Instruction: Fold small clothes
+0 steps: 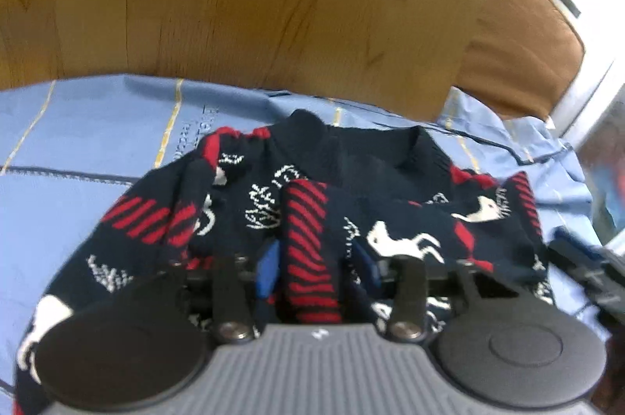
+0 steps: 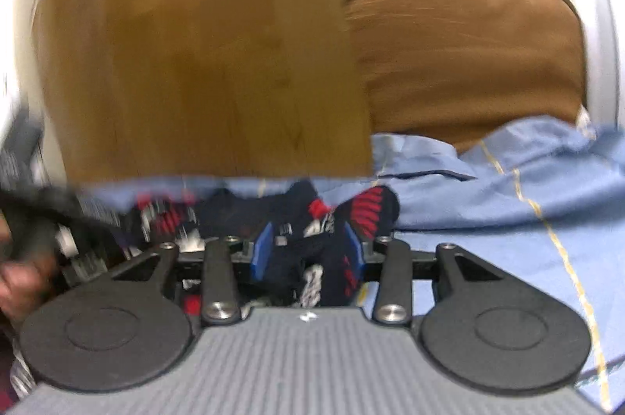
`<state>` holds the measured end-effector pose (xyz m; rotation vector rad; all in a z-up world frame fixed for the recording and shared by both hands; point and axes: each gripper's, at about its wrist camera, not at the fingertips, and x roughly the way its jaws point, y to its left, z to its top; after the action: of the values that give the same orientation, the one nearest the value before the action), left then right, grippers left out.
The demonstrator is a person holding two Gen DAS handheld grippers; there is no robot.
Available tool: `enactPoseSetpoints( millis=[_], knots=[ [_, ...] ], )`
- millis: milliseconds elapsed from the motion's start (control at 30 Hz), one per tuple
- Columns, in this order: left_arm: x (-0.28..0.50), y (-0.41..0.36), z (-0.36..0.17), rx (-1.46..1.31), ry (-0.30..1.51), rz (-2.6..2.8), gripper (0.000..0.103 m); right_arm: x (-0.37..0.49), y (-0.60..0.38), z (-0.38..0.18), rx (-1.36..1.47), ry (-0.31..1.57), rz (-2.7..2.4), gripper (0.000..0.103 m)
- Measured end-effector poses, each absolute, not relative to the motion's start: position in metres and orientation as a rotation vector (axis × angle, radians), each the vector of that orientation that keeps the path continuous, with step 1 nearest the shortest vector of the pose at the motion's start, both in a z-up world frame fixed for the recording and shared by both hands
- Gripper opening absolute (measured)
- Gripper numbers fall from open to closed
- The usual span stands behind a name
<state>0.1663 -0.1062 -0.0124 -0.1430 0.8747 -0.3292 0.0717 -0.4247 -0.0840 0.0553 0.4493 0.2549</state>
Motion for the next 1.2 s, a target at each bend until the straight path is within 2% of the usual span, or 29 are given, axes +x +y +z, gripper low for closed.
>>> enactPoseSetpoints(
  millis=[100,233,300,400,600,700,767,833,900,933,967,1033,1200],
  knots=[
    [0.141,-0.075,0.018,-0.117,0.783,-0.305,0.044,0.091,-0.426,-0.095,0.045,0.605,0.191,0.044],
    [0.086,-0.004,0.059,-0.135,0.632,-0.197,0.058,0.082,-0.452,-0.090,0.154,0.543,0.147,0.044],
    [0.060,0.027,0.067,-0.149,0.620,-0.144,0.058,0.073,-0.453,-0.084,0.144,0.488,0.140,0.044],
    [0.020,0.065,0.061,-0.178,0.661,-0.091,0.060,0.058,-0.456,-0.070,0.206,0.417,0.209,0.044],
    [-0.036,0.087,0.029,-0.220,0.761,-0.123,0.064,0.035,-0.426,-0.040,0.314,0.486,0.464,0.046],
    [-0.055,0.084,0.018,-0.261,0.804,-0.209,0.072,0.017,-0.389,-0.032,0.296,0.548,0.603,0.046],
    [-0.071,0.081,0.017,-0.251,0.782,-0.264,0.083,0.005,-0.360,-0.030,0.263,0.587,0.679,0.045],
    [-0.084,0.073,0.015,-0.231,0.772,-0.312,0.084,-0.010,-0.334,-0.032,0.213,0.626,0.744,0.045],
    [-0.090,0.061,0.005,-0.179,0.797,-0.337,0.070,-0.023,-0.312,-0.037,0.174,0.671,0.799,0.045],
    [-0.089,0.054,-0.001,-0.140,0.822,-0.342,0.045,-0.029,-0.301,-0.041,0.147,0.696,0.825,0.045],
    [-0.088,0.050,-0.006,-0.108,0.844,-0.340,0.014,-0.032,-0.288,-0.044,0.117,0.714,0.846,0.045],
    [-0.083,0.052,-0.010,-0.078,0.835,-0.301,0.007,-0.048,-0.270,-0.050,0.048,0.734,0.892,0.045],
    [-0.089,0.103,0.029,-0.101,0.651,0.003,0.007,-0.078,-0.272,-0.048,-0.044,0.702,0.884,0.045]
  ],
)
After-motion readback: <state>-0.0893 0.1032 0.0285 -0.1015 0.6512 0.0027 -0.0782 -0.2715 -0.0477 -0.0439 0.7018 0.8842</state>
